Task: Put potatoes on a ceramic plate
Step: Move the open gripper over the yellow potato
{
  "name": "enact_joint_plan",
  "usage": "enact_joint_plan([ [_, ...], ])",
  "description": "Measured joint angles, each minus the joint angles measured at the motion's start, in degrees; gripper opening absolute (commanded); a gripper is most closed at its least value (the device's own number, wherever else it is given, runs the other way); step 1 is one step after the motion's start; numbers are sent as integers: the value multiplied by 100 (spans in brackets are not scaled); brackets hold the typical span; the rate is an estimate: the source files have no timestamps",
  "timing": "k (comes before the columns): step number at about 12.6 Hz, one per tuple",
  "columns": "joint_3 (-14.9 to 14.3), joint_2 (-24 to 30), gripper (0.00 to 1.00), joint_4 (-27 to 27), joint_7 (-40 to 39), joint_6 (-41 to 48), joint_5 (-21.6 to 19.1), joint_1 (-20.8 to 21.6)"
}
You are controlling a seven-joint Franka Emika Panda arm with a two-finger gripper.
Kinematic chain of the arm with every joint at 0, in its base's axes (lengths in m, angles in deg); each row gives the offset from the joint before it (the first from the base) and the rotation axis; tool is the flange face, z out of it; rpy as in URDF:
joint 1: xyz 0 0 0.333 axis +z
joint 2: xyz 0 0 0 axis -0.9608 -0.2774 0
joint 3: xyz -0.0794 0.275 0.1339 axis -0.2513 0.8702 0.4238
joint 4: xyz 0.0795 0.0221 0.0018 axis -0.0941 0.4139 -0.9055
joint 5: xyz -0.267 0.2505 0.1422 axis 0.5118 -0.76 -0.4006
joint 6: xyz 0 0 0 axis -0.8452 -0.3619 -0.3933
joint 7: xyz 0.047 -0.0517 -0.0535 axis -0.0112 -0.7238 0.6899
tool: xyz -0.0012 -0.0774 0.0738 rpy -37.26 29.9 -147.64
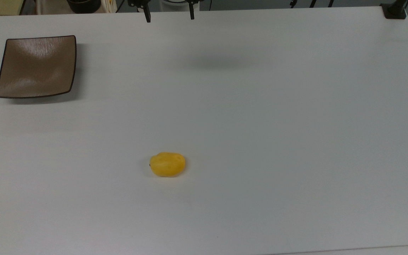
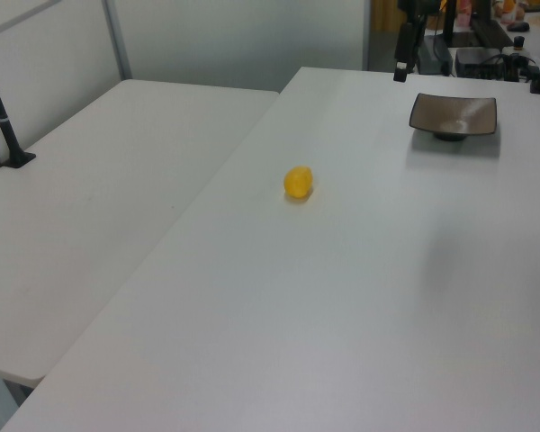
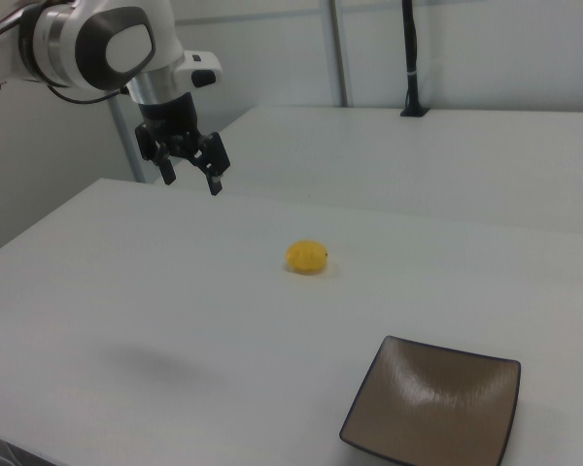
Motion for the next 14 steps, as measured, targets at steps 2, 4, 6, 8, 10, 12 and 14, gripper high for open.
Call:
enact_joint_plan([
  [2,0,-2,100,1,11,0,0,2],
  [4,0,-11,100,5,11,0,0,8],
  [6,0,-17,100,6,11,0,0,9],
  [8,0,-17,100,6,11,0,0,11],
  [10,0,-17,100,7,11,0,0,17],
  [12,4,-23,100,43,9,0,0,28],
  [14,7,-70,100,91,0,-32,0,30],
])
